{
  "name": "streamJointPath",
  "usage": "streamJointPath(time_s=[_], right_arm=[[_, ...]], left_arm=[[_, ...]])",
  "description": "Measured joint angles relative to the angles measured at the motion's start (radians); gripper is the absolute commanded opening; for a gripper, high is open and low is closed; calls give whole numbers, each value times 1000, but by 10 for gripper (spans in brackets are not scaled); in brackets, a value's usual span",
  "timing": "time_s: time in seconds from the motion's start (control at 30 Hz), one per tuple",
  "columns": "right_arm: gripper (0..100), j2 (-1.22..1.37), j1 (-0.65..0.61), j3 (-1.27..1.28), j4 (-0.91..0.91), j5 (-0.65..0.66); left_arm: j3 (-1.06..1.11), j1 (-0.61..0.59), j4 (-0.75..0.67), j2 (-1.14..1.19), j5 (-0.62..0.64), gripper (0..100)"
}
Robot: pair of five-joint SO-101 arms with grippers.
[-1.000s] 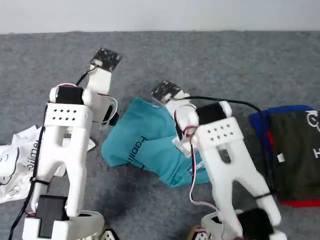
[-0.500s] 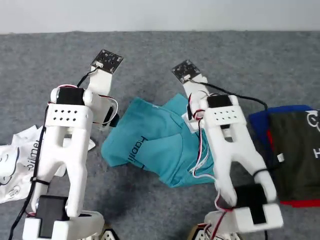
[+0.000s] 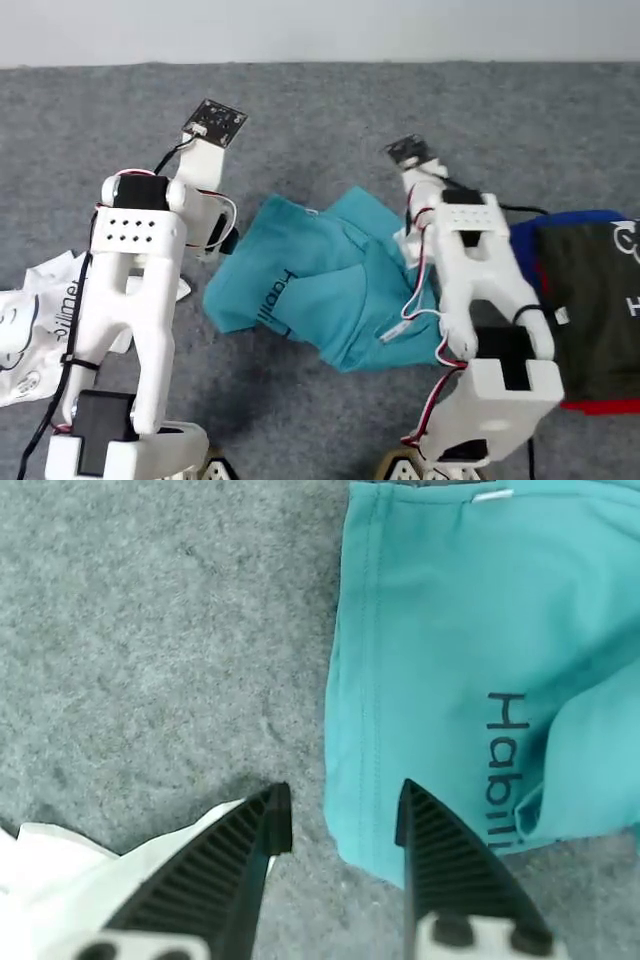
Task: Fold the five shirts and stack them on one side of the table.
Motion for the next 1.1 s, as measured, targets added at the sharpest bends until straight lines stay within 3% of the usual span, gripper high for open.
streamJointPath(time_s=[0.33, 0.53, 0.7, 0.77, 0.93, 1.0, 1.1], right_arm=[[12, -130, 130, -140, 57, 0], [10, -91, 232, -138, 3, 0], [17, -71, 233, -138, -2, -3], [67, -71, 233, -138, -2, -3], [320, -115, 198, -158, 140, -3], [348, -164, 163, -203, 236, -3], [312, -249, 94, -290, 379, -3]], left_arm=[[0, 107, 0, 0, 0, 177], [2, 117, 0, 0, 0, 177], [14, 117, 0, 0, 0, 177], [41, 117, -15, 0, 0, 177], [160, 117, -135, 0, 3, 177], [180, 117, -161, 0, 3, 177], [186, 117, -169, -2, 5, 177]])
